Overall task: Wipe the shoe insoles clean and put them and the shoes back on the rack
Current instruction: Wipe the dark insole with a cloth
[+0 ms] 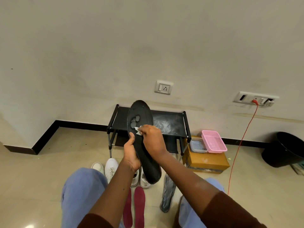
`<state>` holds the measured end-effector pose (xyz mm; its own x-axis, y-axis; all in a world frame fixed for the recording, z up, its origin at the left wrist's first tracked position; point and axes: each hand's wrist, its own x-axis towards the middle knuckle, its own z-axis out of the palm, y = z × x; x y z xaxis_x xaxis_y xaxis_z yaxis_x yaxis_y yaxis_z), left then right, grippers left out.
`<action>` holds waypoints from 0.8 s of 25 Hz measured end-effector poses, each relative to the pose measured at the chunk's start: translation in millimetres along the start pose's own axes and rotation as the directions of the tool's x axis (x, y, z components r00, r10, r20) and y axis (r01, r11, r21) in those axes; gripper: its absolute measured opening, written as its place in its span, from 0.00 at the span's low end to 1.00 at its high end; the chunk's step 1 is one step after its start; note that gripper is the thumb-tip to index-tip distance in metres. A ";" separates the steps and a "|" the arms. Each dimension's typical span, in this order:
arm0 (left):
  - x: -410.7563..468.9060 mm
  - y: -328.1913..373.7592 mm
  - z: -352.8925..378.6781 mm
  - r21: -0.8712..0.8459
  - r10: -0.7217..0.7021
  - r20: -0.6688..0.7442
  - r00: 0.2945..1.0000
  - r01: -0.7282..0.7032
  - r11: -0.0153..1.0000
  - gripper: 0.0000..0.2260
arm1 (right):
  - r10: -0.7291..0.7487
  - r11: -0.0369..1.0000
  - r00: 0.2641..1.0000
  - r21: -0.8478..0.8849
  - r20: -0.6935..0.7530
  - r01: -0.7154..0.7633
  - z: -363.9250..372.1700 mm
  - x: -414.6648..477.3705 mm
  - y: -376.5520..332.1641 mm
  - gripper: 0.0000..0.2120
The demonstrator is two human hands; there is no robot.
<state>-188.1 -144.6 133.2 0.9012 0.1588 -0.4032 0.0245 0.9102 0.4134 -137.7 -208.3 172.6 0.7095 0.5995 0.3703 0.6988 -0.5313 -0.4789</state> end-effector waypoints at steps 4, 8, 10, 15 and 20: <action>7.1 3.8 -9.1 -0.055 0.010 0.007 1.000 -0.009 0.998 0.32 | 0.037 0.999 0.990 0.003 0.137 -0.038 -3.4 -22.8 -3.0 0.16; 29.3 1.1 -28.1 -0.092 0.054 -0.043 0.998 -0.057 0.994 0.26 | 0.254 0.951 0.934 0.114 0.251 -0.289 10.9 -48.6 21.8 0.13; 45.8 -13.1 -36.8 0.009 -0.019 -0.110 0.994 0.021 1.000 0.27 | 0.409 0.861 0.888 0.232 0.212 -0.452 25.6 -49.9 45.0 0.13; 110.2 -65.7 -81.1 0.265 -0.077 -0.333 0.940 0.172 0.949 0.23 | 0.675 0.459 0.595 0.384 0.437 -0.802 83.2 -62.8 129.8 0.15; 173.5 -128.7 -136.5 0.669 0.084 -0.400 0.913 0.228 0.707 0.12 | 0.778 0.183 0.364 0.370 0.511 -0.911 144.4 -101.1 212.1 0.14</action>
<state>-93.9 -181.9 -101.3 0.6518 0.3746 -0.6594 0.5119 0.4242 0.7470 -74.2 -295.2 -81.4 0.7562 0.1108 -0.6449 -0.5515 -0.4224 -0.7193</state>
